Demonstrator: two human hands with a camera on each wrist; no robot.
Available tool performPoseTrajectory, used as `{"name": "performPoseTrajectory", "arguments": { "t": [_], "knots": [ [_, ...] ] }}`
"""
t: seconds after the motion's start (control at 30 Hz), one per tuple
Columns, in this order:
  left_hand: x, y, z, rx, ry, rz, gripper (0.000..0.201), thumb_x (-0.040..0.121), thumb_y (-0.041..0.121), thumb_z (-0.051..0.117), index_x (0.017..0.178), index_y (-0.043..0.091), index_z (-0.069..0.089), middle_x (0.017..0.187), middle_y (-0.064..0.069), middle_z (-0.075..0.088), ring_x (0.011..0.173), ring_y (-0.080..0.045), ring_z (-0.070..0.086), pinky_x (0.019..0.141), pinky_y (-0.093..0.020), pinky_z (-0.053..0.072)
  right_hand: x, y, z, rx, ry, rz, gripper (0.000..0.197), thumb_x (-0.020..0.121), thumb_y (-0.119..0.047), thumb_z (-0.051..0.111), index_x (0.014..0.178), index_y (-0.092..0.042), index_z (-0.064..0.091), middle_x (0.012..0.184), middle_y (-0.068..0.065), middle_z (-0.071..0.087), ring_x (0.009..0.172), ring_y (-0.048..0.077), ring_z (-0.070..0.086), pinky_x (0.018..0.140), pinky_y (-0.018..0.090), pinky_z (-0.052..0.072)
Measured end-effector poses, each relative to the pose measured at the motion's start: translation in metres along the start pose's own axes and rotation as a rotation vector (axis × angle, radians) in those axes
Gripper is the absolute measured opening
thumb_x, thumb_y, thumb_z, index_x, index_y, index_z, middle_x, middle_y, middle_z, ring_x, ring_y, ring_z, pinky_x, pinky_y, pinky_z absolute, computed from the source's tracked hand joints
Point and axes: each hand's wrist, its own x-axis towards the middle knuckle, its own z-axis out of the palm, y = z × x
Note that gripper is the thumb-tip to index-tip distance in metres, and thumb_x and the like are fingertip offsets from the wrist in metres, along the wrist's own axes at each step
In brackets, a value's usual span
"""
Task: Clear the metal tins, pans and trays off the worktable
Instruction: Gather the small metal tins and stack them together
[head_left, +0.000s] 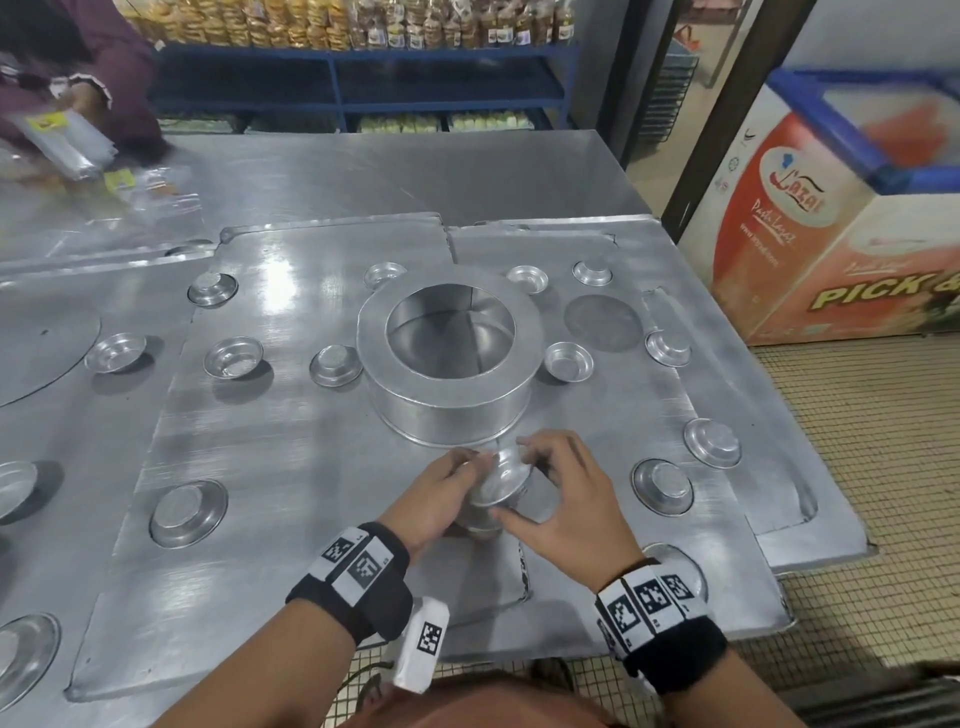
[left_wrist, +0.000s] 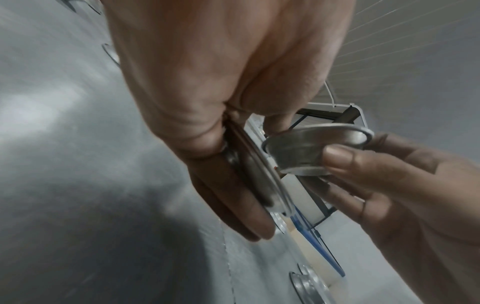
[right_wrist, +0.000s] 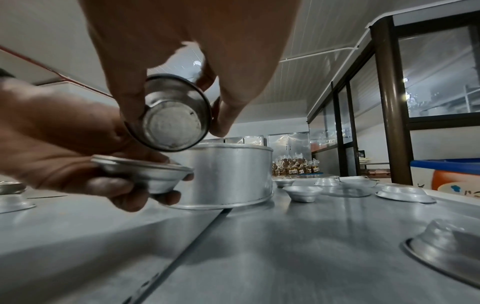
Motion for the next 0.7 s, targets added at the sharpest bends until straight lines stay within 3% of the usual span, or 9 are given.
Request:
{"name": "performPoseTrajectory", "arguments": {
  "t": [0.07,0.23,0.3,0.4,0.5,0.57,0.7],
  "knots": [
    [0.001,0.001,0.004,0.027,-0.041,-0.002,0.037,0.088,0.038,0.069,0.118,0.016,0.063,0.116,-0.019,0.071,0.097,-0.031,0.071,0.089,-0.063,0.055,-0.006,0.006,0.004,0.028,-0.005,0.039,0.049,0.066,-0.024,0.089,0.099,-0.022,0.053,0.12,-0.012,0.054,0.113,0.01,0.059,0.093,0.034,0.053],
    [0.006,-0.004,0.011,0.1,-0.085,0.035,0.024,0.094,0.01,0.063,0.117,0.018,0.064,0.111,-0.017,0.071,0.095,-0.027,0.069,0.08,-0.049,0.058,-0.018,0.018,0.003,0.035,-0.066,0.195,0.051,0.069,-0.039,0.085,0.1,-0.041,0.044,0.123,-0.016,0.063,0.116,0.003,0.061,0.098,0.035,0.052],
    [0.01,-0.005,0.015,0.149,-0.086,0.072,0.03,0.09,0.003,0.062,0.114,0.019,0.065,0.106,-0.011,0.072,0.093,-0.022,0.067,0.075,-0.042,0.056,-0.02,0.02,-0.002,0.079,-0.112,0.222,0.049,0.069,-0.041,0.085,0.102,-0.034,0.05,0.12,-0.014,0.066,0.112,0.001,0.063,0.097,0.033,0.053],
    [0.014,-0.005,0.021,0.225,-0.109,0.118,0.035,0.086,-0.001,0.056,0.11,0.022,0.066,0.103,-0.005,0.072,0.095,-0.017,0.064,0.082,-0.037,0.051,-0.022,0.023,-0.015,0.037,-0.209,0.242,0.06,0.066,-0.043,0.085,0.116,-0.034,0.053,0.117,-0.017,0.067,0.112,0.001,0.062,0.099,0.033,0.05],
    [0.019,-0.007,0.03,0.281,-0.127,0.142,0.038,0.091,-0.009,0.048,0.112,0.018,0.065,0.108,-0.011,0.071,0.096,-0.015,0.063,0.087,-0.03,0.048,-0.025,0.03,-0.036,-0.119,-0.283,0.265,0.071,0.068,-0.043,0.085,0.129,-0.038,0.049,0.127,-0.021,0.061,0.12,-0.001,0.055,0.103,0.02,0.042],
    [0.022,-0.008,0.036,0.278,-0.128,0.131,0.039,0.091,-0.007,0.047,0.111,0.021,0.066,0.11,-0.015,0.071,0.096,-0.019,0.064,0.086,-0.033,0.051,-0.03,0.04,-0.048,-0.232,-0.305,0.323,0.069,0.072,-0.039,0.082,0.133,-0.033,0.049,0.132,-0.018,0.056,0.123,0.002,0.051,0.104,0.02,0.04],
    [0.027,-0.006,0.05,0.269,-0.153,0.09,0.035,0.083,0.013,0.047,0.1,0.034,0.068,0.106,-0.024,0.068,0.082,-0.027,0.063,0.078,-0.05,0.053,-0.047,0.057,-0.072,-0.48,-0.317,0.479,0.067,0.07,-0.047,0.077,0.129,-0.032,0.052,0.128,-0.012,0.054,0.118,0.011,0.051,0.097,0.031,0.046]
  ]
}}
